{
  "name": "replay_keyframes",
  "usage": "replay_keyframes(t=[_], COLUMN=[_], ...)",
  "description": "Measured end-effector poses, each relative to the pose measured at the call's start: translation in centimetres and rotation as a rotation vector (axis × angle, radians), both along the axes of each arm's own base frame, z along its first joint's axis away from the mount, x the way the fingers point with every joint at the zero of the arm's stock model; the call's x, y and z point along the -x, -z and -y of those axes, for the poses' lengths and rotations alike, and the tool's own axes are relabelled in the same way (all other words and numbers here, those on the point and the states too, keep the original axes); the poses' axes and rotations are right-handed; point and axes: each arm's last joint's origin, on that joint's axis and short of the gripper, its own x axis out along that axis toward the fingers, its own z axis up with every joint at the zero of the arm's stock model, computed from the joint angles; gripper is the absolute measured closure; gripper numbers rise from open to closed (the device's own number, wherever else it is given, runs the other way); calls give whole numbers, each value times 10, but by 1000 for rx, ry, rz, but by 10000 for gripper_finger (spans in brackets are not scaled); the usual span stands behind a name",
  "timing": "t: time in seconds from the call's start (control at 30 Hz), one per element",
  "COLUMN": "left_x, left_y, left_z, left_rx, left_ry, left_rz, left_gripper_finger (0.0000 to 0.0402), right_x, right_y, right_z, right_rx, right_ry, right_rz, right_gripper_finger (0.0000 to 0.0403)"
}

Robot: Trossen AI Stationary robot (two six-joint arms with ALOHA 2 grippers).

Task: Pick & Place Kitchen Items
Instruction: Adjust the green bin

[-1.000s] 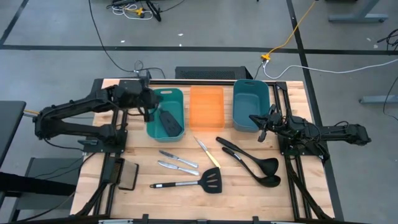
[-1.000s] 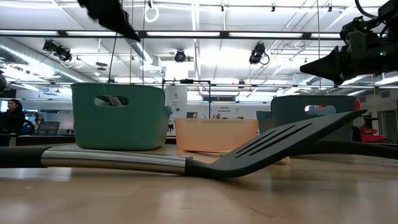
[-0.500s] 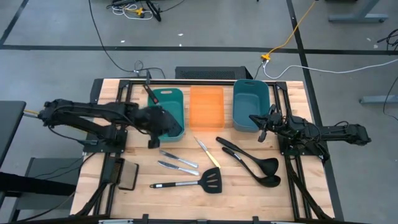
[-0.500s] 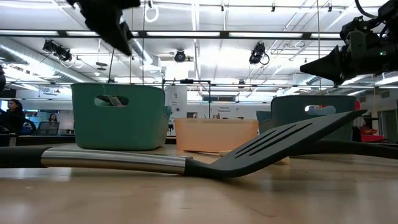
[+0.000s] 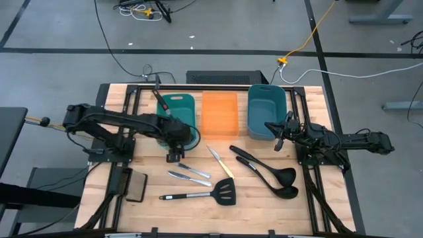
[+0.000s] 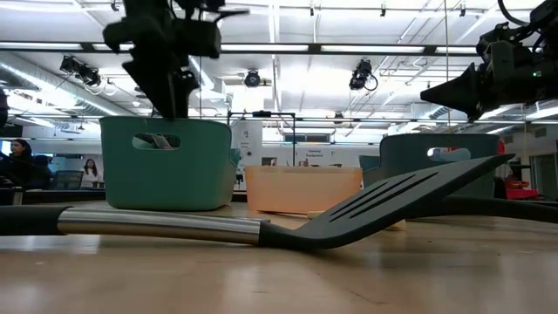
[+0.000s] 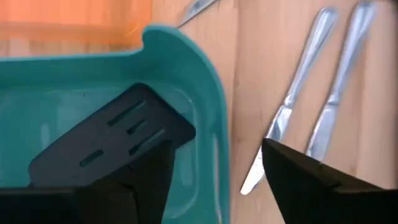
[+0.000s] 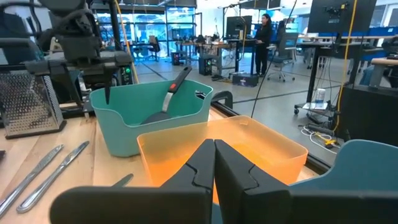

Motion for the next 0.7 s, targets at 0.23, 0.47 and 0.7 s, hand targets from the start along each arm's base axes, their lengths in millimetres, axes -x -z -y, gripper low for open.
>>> replay_keyframes(t=[0.23,0.47,0.7], left_x=[-12,-17,-16], left_y=[30,40,40], left_z=[0,-9,-25], left_rx=[-19,-44,-52], left_ry=[30,-1,-39], left_rz=[-136,-169,-174], left_gripper_finger=[177,268,362], right_x=[0,0,0], right_y=[0,0,0], right_z=[0,0,0], right_rx=[0,0,1], right_ry=[1,2,3], right_rz=[-1,-1,-1], right_gripper_finger=[392,392,392])
